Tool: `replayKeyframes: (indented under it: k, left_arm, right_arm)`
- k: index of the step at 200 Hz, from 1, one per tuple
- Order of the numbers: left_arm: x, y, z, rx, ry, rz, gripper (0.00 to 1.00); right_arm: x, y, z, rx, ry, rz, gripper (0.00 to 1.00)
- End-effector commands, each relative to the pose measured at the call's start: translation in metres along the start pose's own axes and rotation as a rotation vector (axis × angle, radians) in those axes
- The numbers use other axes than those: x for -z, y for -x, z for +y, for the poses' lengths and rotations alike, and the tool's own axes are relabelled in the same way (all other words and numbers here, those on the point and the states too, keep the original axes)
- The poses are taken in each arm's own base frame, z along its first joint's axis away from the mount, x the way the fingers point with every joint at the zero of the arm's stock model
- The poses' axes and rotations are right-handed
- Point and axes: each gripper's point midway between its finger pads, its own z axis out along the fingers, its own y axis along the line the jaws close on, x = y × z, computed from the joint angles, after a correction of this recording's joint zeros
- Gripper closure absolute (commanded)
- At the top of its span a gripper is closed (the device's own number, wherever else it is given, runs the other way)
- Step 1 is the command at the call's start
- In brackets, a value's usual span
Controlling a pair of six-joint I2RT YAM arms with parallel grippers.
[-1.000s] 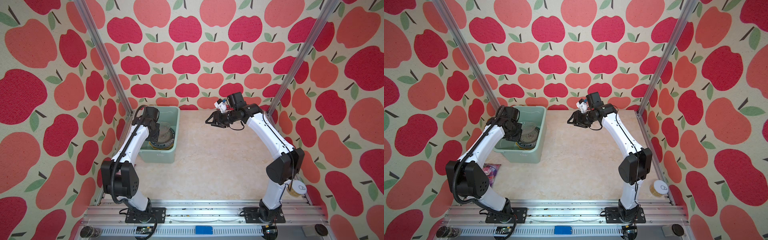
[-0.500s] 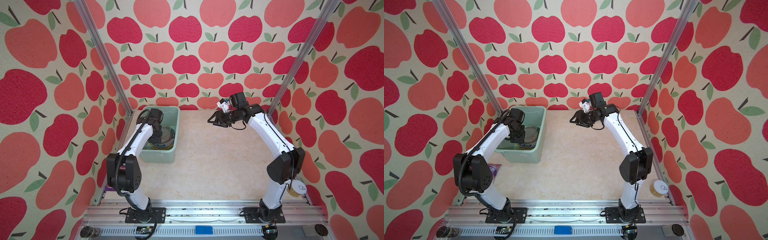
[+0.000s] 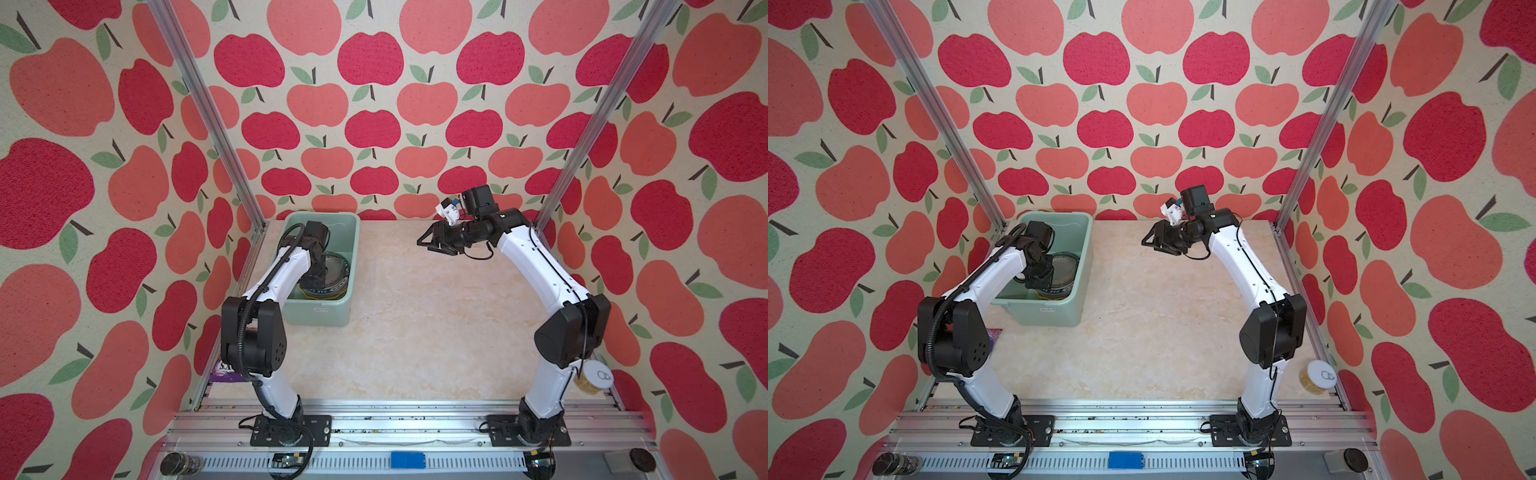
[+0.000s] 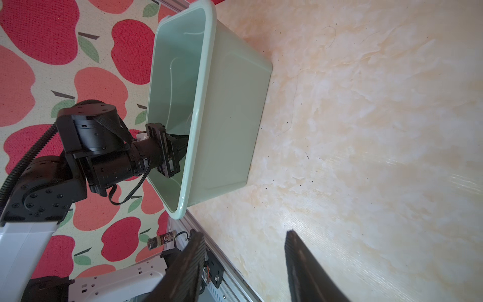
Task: Place the plates into the plastic bin on the countertop
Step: 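Lower the clear glass plate onto the stack with the left gripper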
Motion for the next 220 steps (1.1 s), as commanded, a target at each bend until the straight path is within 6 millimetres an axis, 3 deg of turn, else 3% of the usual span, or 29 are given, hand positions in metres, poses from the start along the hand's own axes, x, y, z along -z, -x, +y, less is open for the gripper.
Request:
replayKeyframes:
  k: [1, 63, 163, 220]
  left_arm:
    - [-0.01, 0.002, 0.008, 0.005, 0.04, -0.029, 1.0]
    - [-0.022, 0.003, 0.01, -0.008, 0.056, -0.033, 1.0]
    - [-0.031, 0.004, 0.017, -0.011, 0.089, -0.042, 0.84]
    - [-0.032, 0.004, 0.013, -0.007, 0.084, -0.041, 0.8]
  right_arm:
    - [0.003, -0.001, -0.002, 0.0, 0.012, 0.003, 0.48]
    - [0.003, 0.0, -0.003, -0.002, 0.011, 0.002, 0.48]
    - [0.001, 0.001, -0.005, -0.004, 0.012, 0.006, 0.48]
    - [0.001, 0.002, -0.004, -0.005, 0.019, 0.006, 0.48]
